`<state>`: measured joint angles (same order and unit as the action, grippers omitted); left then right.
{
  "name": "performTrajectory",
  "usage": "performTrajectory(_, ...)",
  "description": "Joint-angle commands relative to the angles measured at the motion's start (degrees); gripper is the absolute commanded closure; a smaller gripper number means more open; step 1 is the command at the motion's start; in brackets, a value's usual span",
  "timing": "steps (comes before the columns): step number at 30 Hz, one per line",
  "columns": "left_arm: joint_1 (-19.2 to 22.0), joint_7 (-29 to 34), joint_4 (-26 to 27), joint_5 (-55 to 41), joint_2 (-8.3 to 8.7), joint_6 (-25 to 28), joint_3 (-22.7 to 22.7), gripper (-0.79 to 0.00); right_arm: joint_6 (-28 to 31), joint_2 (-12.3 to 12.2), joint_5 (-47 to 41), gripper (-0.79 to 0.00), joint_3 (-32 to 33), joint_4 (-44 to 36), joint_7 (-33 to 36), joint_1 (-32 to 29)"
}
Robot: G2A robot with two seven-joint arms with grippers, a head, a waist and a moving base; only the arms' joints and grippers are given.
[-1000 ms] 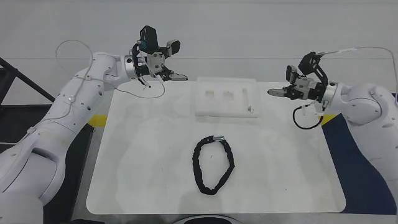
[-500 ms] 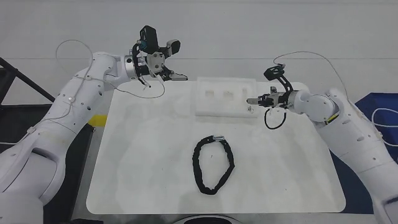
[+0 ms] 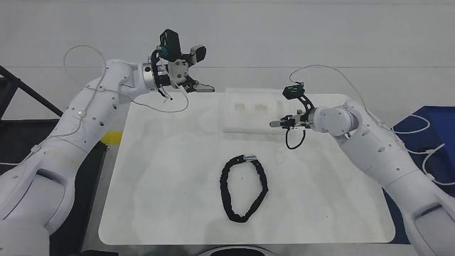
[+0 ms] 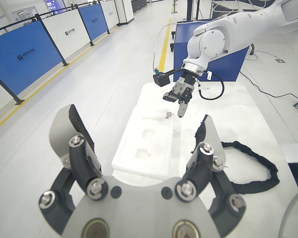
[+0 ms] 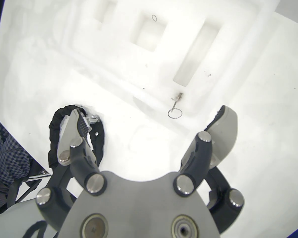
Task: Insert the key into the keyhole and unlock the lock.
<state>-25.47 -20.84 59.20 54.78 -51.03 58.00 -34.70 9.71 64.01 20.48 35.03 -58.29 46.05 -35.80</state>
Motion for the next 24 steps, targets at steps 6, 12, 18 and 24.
performTrajectory(6,0.0,0.0,0.0,0.0,0.00,0.0,0.0,-0.785,-0.5,2.6,1.8,-0.785,-2.8,3.4,0.0,1.4)
performTrajectory(12,0.0,0.0,0.0,0.0,0.00,0.0,0.0,-0.785,-0.1,3.9,2.6,-0.782,-3.3,5.6,0.0,2.3)
performTrajectory(18,0.0,0.0,0.0,0.0,0.00,0.0,0.0,-0.785,-0.4,4.7,3.4,-0.474,-3.1,7.2,1.4,2.7)
performTrajectory(24,0.0,0.0,0.0,0.0,0.00,0.0,0.0,-0.785,-0.5,5.1,4.1,-0.400,-2.8,7.8,2.6,2.7)
